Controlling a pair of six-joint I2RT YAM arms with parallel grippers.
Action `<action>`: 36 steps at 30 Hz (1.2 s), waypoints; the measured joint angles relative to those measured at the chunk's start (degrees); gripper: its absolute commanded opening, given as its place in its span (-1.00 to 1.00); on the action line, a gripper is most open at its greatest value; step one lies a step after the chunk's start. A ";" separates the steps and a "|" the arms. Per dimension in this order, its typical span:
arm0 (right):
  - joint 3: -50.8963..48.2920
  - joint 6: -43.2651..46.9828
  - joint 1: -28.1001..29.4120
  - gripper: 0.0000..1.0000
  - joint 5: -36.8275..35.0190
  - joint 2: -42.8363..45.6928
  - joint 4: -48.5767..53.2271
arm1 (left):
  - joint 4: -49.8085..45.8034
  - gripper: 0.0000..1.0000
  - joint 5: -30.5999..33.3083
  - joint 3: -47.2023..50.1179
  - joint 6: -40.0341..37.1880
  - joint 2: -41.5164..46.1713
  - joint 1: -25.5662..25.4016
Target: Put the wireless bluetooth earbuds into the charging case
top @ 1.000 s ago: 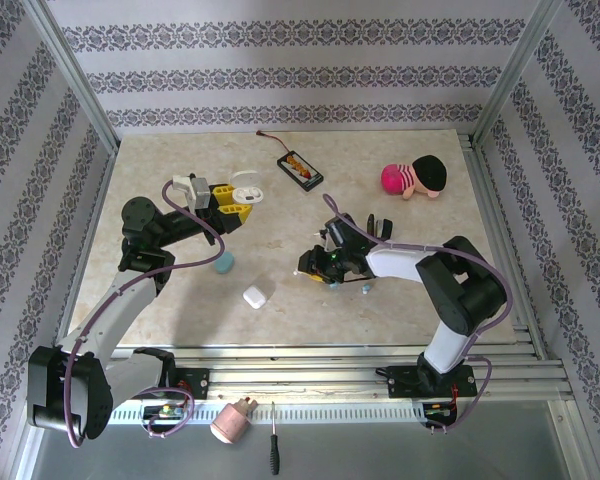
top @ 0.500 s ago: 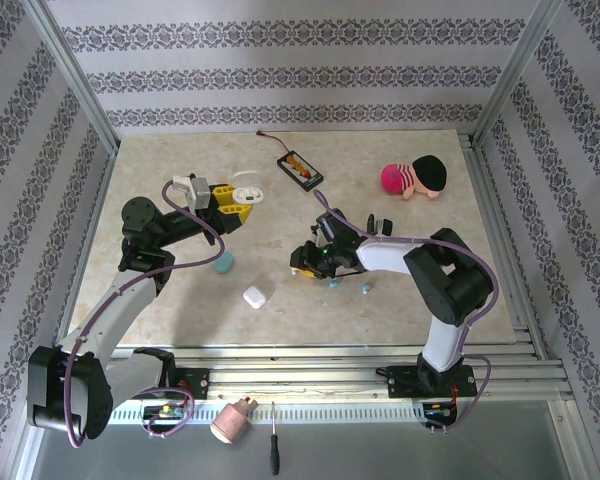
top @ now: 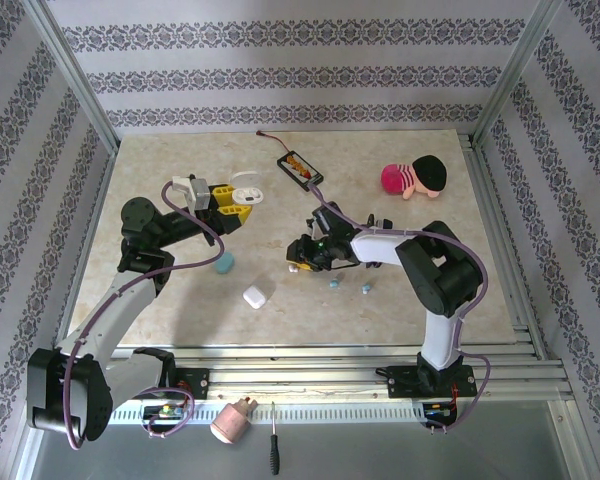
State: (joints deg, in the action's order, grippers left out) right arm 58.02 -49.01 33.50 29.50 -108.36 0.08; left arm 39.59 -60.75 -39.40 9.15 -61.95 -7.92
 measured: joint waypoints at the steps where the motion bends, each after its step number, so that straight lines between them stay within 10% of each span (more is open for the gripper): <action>1: 0.35 1.11 0.02 -0.24 -0.66 0.15 1.05 | -0.24 -0.52 0.04 0.00 -0.11 0.09 0.00; 21: 16.87 23.06 18.38 -0.28 -45.77 1.33 34.42 | -7.87 -0.56 8.35 0.00 -7.15 1.16 9.14; 36: 26.23 26.82 24.44 -0.36 -55.65 -8.79 40.87 | -6.01 -0.56 9.84 -0.85 -5.66 -1.33 14.03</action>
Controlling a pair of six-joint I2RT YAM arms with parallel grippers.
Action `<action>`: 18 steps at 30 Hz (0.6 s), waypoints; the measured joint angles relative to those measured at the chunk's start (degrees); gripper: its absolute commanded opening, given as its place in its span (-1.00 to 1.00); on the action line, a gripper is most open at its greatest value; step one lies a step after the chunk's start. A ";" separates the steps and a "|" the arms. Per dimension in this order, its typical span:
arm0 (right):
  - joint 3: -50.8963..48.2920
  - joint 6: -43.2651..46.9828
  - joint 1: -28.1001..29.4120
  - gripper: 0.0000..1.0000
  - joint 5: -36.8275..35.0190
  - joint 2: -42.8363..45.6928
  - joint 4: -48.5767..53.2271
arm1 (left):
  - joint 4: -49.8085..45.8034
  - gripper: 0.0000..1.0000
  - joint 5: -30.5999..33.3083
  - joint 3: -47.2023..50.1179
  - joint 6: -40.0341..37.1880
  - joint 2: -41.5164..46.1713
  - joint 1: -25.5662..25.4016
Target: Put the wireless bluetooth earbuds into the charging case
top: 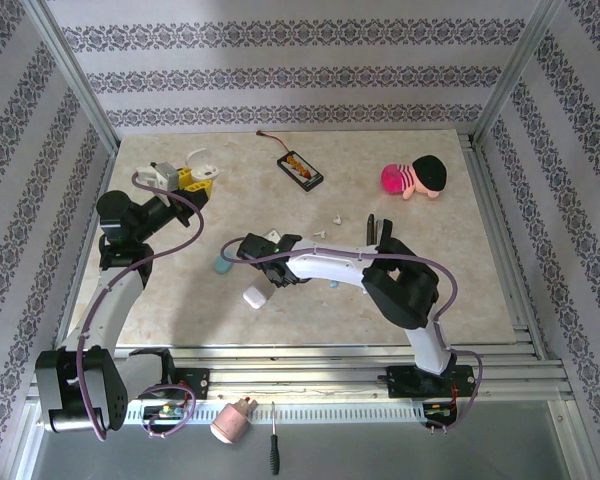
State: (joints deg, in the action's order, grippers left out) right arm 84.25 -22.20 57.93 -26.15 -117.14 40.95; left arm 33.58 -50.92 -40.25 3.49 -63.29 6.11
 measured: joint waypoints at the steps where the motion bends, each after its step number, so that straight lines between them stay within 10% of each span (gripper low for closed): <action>1: 0.63 0.20 0.00 -0.37 -0.15 -0.52 0.20 | 0.20 -0.56 -0.02 -0.07 0.20 -0.04 0.00; 18: 5.07 3.78 1.11 -0.50 -2.01 -6.16 2.62 | 0.72 -0.55 -0.04 -0.17 1.07 -0.02 0.00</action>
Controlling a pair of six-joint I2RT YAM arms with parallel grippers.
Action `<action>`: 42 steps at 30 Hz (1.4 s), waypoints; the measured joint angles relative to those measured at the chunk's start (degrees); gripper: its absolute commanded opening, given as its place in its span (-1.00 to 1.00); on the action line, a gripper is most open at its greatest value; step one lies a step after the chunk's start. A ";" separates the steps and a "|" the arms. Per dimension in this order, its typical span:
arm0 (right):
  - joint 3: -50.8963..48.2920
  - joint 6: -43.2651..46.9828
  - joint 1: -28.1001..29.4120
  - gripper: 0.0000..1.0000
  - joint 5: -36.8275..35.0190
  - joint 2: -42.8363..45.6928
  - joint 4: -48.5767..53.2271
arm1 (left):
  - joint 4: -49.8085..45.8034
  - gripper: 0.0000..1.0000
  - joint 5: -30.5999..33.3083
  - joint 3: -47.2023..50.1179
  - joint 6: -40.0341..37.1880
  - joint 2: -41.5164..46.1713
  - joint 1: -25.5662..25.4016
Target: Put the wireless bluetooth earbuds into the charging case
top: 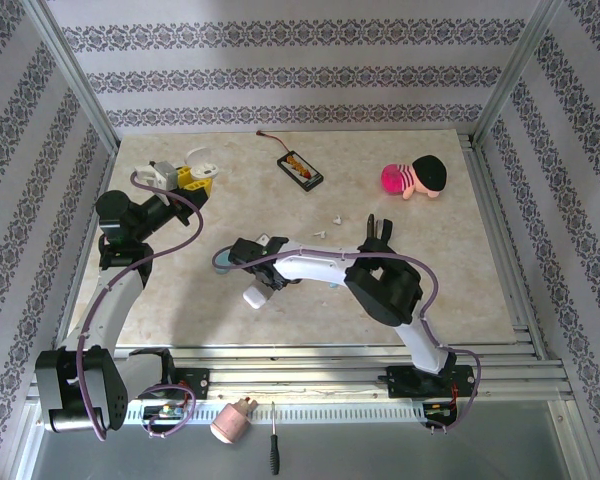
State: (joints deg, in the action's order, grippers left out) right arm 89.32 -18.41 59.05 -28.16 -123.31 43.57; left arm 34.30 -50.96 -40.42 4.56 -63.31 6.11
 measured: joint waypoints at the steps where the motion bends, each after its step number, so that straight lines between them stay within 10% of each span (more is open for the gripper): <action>1: 0.09 0.17 0.00 -0.50 -0.42 -0.13 0.15 | 0.00 -0.55 0.00 0.00 0.00 0.00 0.00; 42: 1.40 0.20 -1.14 -0.51 -3.54 -1.79 3.56 | 1.29 -0.54 -0.63 0.00 0.44 0.00 0.02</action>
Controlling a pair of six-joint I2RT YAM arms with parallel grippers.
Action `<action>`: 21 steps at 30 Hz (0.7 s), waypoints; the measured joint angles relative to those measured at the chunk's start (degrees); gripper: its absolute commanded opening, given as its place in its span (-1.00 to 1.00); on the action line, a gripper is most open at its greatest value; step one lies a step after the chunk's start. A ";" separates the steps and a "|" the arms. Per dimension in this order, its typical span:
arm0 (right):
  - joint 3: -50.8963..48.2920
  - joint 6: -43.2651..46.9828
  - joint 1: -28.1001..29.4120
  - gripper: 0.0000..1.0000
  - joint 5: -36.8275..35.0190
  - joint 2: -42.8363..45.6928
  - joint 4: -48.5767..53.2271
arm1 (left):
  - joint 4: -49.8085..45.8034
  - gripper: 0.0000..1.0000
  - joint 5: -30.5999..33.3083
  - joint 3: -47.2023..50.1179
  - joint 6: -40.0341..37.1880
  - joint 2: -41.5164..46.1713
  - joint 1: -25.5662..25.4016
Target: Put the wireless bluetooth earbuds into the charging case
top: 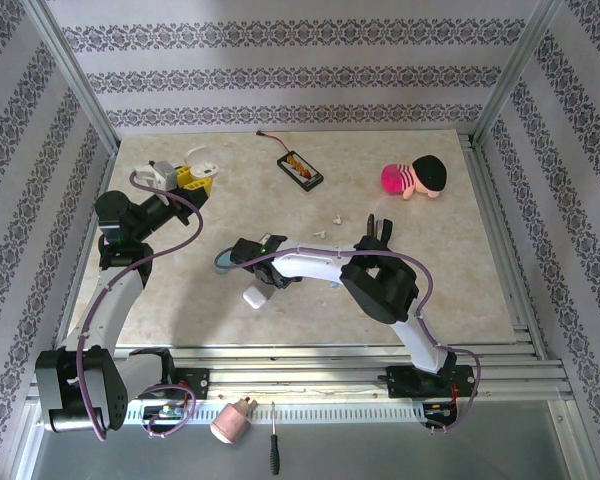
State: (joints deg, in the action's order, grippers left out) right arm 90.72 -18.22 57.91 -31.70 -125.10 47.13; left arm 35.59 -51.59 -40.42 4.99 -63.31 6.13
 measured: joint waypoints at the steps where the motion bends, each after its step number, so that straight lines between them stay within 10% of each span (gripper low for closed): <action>1: 0.00 0.00 -0.07 -0.51 0.00 0.00 0.00 | 0.00 -0.54 -0.04 0.00 0.00 0.00 0.00; 21: -0.57 0.00 -1.81 -0.59 -0.15 -0.28 -1.09 | 0.55 -0.54 -0.70 0.00 0.81 0.00 -0.02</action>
State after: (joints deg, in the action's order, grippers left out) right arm 90.15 -18.22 56.10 -31.86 -125.38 46.04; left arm 36.14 -52.29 -40.42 5.80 -63.31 6.11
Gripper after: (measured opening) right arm 0.207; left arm 0.334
